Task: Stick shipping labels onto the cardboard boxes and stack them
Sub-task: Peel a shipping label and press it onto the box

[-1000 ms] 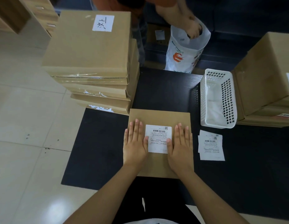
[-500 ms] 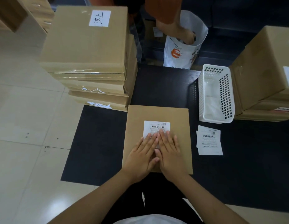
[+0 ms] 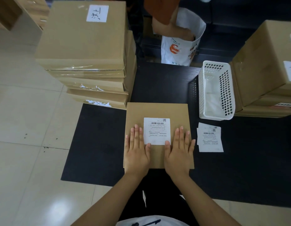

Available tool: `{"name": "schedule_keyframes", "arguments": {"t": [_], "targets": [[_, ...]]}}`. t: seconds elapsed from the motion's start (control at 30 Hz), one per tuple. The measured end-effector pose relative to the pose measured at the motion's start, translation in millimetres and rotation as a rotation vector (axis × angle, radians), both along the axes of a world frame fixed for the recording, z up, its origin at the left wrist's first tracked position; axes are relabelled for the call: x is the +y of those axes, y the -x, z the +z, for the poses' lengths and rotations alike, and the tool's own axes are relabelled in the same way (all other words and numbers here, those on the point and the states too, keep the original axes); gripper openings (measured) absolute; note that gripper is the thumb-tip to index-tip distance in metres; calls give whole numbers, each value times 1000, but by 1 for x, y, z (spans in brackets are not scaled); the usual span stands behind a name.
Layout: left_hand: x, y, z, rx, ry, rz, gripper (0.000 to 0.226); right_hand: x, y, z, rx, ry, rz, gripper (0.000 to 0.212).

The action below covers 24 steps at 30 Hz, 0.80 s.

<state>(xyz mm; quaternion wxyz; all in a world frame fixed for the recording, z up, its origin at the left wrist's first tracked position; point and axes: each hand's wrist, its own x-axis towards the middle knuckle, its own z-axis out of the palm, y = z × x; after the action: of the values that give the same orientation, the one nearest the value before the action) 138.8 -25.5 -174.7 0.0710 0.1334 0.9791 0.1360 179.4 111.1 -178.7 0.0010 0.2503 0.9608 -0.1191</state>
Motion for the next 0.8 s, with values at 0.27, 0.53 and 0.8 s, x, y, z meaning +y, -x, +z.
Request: {"name": "schedule_keyframes", "arguments": {"t": [0.27,0.53,0.8], "targets": [[-8,-8,14,52,-122,-426,66,6,-16,12,61,57,472,58],[-18,-6,-2,2,-37,-512,69,11,-21,4,-29,39,554,60],[-18,-15,2,-44,20,-63,65,6,-27,8,-72,42,260,85]]}}
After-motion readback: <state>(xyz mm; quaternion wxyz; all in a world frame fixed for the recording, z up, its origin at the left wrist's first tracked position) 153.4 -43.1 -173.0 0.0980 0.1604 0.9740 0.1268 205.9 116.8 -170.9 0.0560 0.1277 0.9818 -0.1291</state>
